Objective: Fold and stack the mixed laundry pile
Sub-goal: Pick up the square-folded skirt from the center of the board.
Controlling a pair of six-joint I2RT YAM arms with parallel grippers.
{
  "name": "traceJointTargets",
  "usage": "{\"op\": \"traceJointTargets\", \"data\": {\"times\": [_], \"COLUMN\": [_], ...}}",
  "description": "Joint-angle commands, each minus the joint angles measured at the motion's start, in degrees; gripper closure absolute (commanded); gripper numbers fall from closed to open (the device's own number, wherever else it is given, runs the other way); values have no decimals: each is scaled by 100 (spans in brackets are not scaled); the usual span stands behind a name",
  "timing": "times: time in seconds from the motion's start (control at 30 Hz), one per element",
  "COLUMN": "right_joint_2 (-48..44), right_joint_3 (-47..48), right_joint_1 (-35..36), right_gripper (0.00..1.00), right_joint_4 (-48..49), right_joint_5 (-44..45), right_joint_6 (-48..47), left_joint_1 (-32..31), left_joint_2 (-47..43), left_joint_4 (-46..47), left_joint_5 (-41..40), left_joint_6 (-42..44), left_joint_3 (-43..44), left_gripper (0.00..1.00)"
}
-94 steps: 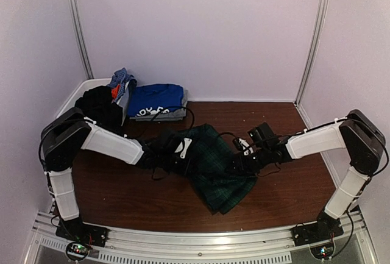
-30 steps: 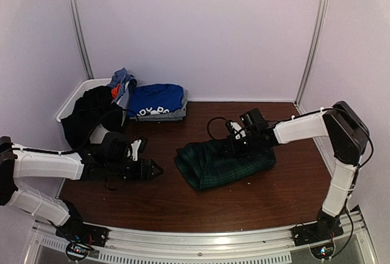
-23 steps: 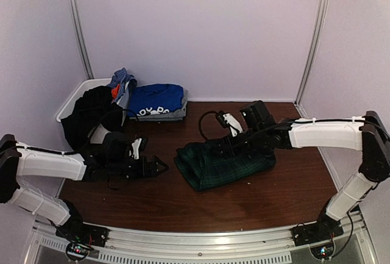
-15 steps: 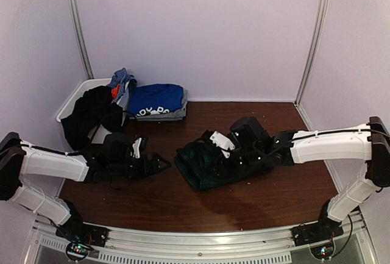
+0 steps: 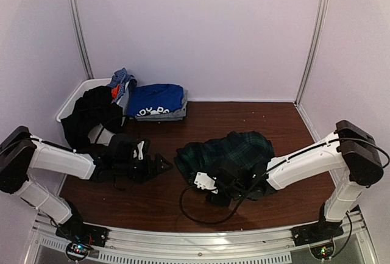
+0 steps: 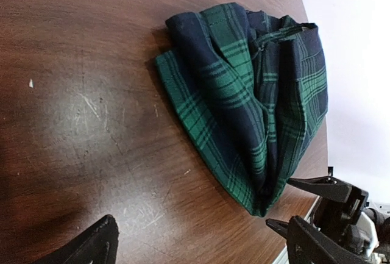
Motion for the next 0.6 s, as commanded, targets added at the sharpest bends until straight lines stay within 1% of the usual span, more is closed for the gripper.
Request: {"op": "traceJointTargets", "data": {"times": [0.0, 0.1, 0.17, 0.27, 0.37, 0.4, 0.57], "right_joint_2": [415, 779, 938, 1051, 1048, 1027, 646], "right_joint_3": [78, 147, 163, 89, -22, -36, -289], "right_joint_1": [129, 248, 324, 451, 537, 540, 551], "right_gripper": [42, 45, 52, 75, 98, 100, 100], "right_joint_4": [434, 583, 720, 1095, 1530, 1583, 1951], "right_joint_5": [1071, 1644, 2059, 2607, 2849, 2875, 2831], "right_joint_6": [-523, -676, -754, -899, -1076, -1092, -1174], "left_joint_1": [-4, -21, -29, -109, -224, -259, -319], "left_joint_2": [132, 197, 257, 419, 657, 728, 982], "left_joint_4": [482, 549, 661, 1117, 1448, 1458, 1522], "left_joint_5": [-38, -56, -53, -18, -3, -15, -88], "left_joint_6": [-248, -281, -361, -689, -898, -915, -1005], "left_joint_3": [48, 64, 25, -113, -61, 6, 214], "left_gripper": [3, 2, 2, 2, 2, 2, 2]}}
